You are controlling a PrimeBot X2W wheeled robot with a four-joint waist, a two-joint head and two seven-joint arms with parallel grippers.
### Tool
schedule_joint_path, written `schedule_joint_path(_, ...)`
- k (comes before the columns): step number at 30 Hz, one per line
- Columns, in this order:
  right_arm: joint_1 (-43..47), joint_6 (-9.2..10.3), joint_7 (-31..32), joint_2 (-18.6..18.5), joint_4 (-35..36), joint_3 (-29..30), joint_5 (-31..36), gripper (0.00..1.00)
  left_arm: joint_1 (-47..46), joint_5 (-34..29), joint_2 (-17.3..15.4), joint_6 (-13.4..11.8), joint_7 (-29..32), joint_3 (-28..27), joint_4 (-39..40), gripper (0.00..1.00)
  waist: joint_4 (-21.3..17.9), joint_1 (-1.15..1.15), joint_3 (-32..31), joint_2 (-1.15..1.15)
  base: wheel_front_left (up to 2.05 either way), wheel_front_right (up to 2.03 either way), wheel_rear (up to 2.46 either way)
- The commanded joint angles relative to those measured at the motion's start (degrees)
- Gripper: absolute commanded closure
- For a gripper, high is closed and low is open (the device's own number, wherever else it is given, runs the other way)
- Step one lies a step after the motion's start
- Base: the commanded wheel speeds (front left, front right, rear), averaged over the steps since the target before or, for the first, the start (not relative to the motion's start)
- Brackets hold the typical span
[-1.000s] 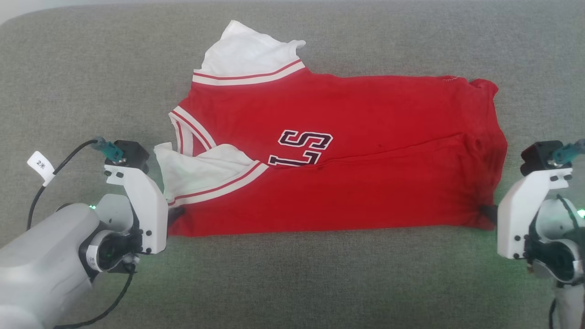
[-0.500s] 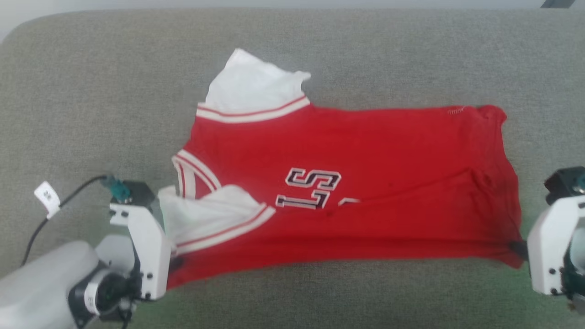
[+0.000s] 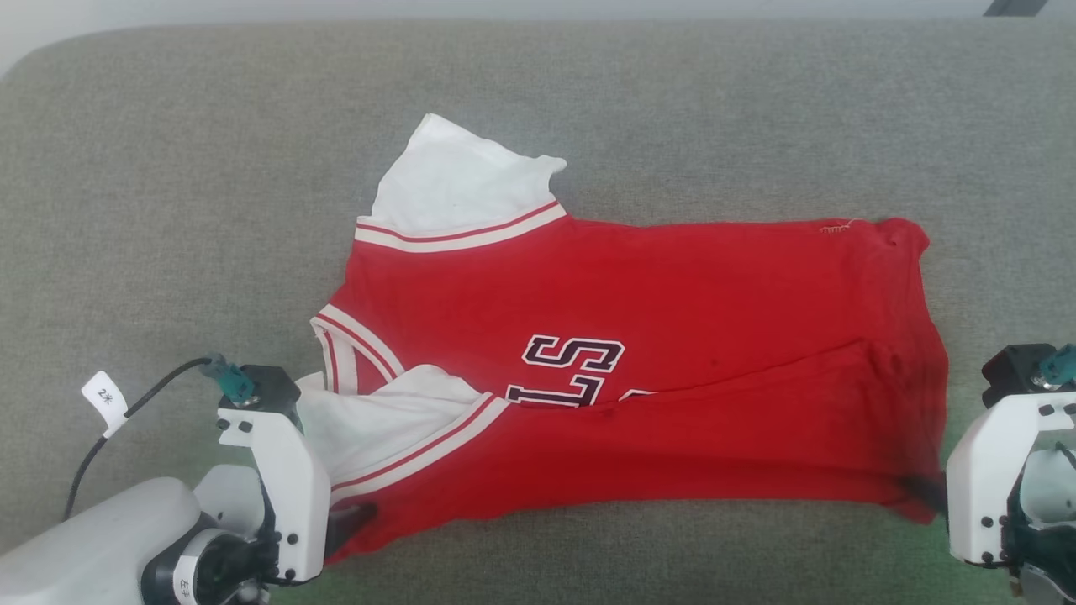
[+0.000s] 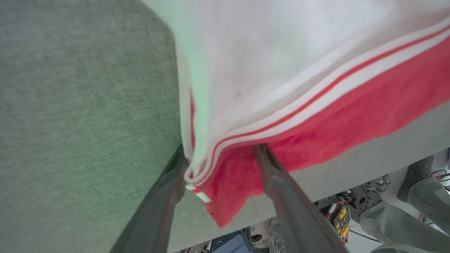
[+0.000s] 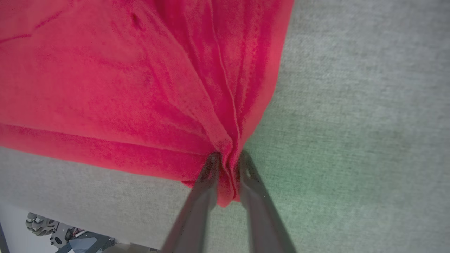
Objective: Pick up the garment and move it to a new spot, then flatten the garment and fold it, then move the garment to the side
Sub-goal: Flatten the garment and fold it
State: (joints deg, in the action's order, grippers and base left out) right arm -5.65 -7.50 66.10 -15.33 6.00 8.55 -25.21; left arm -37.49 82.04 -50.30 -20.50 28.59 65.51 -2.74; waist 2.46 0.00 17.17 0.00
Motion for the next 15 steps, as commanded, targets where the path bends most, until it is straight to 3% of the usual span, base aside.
schedule_joint_path(1,-0.2,0.02,-1.1,0.6,-1.0,-0.1,0.3,0.00,1.4,0.0,-0.6,-0.6,0.0,0.3,-1.4,0.00,-0.2,0.00,-0.5,0.00,0.00,0.00,0.00)
schedule_joint_path(15,-2.1,0.01,-8.8,2.3,3.4,2.1,1.6,0.00,-6.7,-3.1,-8.9,-3.9,3.9,-2.8,6.9,0.00,-4.1,0.00,-4.3,0.00,0.00,0.00,0.00)
